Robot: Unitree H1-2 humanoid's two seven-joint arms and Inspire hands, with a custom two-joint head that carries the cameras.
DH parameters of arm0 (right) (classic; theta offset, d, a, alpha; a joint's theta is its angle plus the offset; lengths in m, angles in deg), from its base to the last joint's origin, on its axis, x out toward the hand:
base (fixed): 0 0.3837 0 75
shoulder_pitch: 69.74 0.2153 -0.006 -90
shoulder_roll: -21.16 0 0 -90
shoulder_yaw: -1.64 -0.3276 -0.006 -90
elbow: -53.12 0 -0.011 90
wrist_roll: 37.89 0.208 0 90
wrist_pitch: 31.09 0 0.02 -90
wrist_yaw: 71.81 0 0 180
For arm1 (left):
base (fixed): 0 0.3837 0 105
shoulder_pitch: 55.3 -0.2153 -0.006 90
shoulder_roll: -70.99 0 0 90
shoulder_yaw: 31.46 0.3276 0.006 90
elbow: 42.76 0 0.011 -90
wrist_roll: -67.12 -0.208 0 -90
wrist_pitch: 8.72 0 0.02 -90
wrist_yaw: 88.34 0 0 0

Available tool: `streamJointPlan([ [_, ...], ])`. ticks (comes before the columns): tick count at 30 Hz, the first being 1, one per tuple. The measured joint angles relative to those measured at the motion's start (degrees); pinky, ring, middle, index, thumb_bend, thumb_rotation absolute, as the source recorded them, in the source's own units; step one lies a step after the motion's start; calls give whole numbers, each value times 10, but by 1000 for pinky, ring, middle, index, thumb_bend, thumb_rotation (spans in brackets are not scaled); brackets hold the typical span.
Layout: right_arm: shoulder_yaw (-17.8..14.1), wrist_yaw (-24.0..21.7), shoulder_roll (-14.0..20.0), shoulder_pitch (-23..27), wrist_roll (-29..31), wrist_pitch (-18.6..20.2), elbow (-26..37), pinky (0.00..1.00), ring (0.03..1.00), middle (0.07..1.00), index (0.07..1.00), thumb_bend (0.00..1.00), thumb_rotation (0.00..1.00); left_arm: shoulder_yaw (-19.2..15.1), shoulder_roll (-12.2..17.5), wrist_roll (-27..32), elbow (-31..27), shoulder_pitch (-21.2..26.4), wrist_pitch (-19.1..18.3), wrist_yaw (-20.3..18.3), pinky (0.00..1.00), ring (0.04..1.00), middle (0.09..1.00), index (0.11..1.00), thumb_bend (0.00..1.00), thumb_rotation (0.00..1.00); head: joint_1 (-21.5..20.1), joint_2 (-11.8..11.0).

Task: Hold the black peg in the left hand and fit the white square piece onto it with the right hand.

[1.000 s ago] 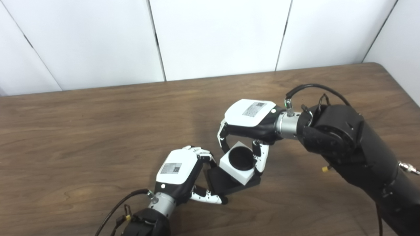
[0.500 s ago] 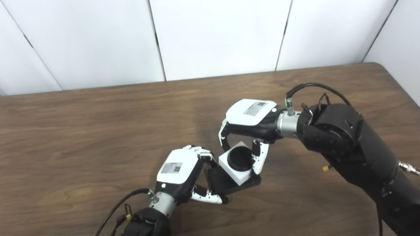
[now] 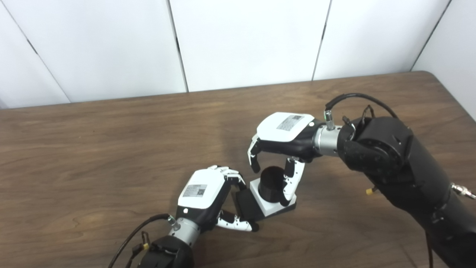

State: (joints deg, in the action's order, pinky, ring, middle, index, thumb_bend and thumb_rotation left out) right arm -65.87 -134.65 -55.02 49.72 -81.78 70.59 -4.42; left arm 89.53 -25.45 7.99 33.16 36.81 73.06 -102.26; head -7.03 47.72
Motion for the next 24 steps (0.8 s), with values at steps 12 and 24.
streamJointPlan([
  [12, 1, -21, 1, 3, -9, -1, 1, 1000, 997, 970, 942, 1000, 447, 0, 0, 0, 0, 1, 0, -1, 897, 839, 770, 490, 507, 55, -2, 0],
  [24, 0, -30, 0, 3, -18, 13, 3, 1000, 1000, 1000, 974, 1000, 451, 0, 0, -1, 0, 1, 0, -1, 896, 840, 771, 492, 506, 67, -3, 0],
])
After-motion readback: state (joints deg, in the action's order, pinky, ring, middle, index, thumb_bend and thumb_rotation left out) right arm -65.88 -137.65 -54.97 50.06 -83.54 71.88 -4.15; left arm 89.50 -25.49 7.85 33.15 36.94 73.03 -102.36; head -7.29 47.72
